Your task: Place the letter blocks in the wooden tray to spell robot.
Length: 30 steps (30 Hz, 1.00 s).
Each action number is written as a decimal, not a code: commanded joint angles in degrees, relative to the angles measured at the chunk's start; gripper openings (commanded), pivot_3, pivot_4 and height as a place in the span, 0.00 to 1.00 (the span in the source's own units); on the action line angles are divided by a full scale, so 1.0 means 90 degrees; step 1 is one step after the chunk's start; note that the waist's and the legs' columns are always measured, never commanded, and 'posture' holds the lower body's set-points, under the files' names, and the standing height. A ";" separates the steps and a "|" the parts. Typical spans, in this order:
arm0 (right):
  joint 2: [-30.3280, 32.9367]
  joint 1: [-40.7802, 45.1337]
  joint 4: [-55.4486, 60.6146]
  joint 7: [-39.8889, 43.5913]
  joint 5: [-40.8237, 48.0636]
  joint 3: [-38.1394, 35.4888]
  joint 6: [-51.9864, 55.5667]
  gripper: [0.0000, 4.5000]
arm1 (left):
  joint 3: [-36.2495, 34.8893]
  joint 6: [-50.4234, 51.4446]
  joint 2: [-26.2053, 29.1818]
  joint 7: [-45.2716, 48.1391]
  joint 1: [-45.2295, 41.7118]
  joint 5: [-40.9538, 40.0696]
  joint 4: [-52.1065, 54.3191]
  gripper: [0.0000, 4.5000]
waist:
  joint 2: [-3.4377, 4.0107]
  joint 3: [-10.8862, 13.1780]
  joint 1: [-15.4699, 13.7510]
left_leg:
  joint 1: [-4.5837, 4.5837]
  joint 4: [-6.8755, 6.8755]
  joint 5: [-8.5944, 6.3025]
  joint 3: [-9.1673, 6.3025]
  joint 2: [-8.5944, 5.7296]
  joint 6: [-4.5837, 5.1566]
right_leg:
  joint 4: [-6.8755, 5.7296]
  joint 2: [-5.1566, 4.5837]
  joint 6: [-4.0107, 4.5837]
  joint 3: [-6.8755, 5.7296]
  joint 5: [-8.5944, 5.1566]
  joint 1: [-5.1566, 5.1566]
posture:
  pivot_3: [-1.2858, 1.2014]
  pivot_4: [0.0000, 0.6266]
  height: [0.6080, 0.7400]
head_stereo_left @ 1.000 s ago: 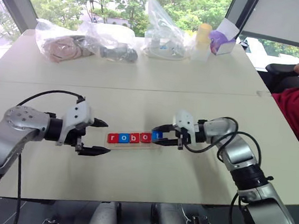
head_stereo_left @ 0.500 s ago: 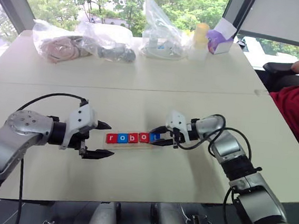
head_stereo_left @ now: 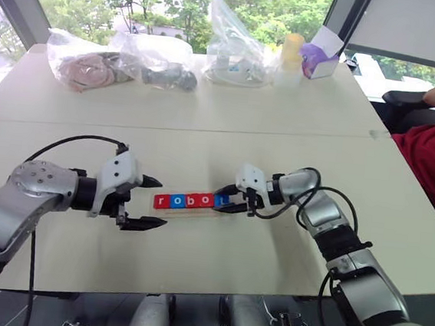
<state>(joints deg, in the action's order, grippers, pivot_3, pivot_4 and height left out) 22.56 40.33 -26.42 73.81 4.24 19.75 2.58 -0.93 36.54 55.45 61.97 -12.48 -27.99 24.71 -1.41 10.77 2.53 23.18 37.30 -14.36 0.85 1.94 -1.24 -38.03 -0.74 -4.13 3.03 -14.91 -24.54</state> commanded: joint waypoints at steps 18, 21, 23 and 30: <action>-0.0203 0.0284 0.0062 -0.0223 0.0028 -0.0241 -0.0162 0.69 | -0.0075 -0.0220 -0.0081 -0.0101 0.0050 0.0121 0.0044 1.00 | 0.0000 0.0000 0.0001 | -0.0001 0.0000 0.0000 0.0000 0.0000 0.0000 | -0.0001 0.0000 0.0000 0.0000 0.0000 0.0000 | 0.52 0.24 1.00; -0.0076 0.0142 0.0611 -0.0282 0.0214 -0.0404 0.0136 0.69 | -0.0086 -0.0235 -0.0076 -0.0096 0.0057 0.0132 0.0017 1.00 | 0.0000 0.0000 -0.0001 | 0.0000 0.0000 0.0000 -0.0001 0.0000 0.0000 | -0.0001 -0.0001 0.0000 0.0000 0.0000 0.0000 | 0.52 0.24 1.00; 0.0023 -0.0006 0.1037 -0.0339 0.0365 -0.0540 0.0475 0.69 | -0.0094 -0.0244 -0.0072 -0.0093 0.0054 0.0136 -0.0001 1.00 | 0.0000 0.0000 -0.0003 | 0.0000 -0.0001 0.0000 -0.0002 0.0001 0.0000 | -0.0001 0.0000 0.0000 0.0000 0.0000 0.0000 | 0.52 0.24 1.00; 0.0333 -0.0653 0.2119 -0.1023 0.0608 -0.1057 0.1322 0.69 | -0.0183 -0.0229 -0.0025 -0.0087 0.0063 0.0126 -0.0103 1.00 | 0.0000 0.0000 -0.0015 | 0.0001 0.0000 0.0000 -0.0002 -0.0001 0.0000 | -0.0001 -0.0003 0.0000 0.0000 0.0000 0.0001 | 0.52 0.24 1.00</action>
<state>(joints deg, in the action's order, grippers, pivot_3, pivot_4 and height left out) 24.88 34.32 -10.23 66.48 8.69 12.44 13.77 -0.94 35.33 54.79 61.15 -11.72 -26.75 23.37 -1.42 10.77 2.39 23.19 37.30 -14.36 0.83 1.93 -1.24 -38.04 -0.78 -4.13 3.02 -14.91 -24.53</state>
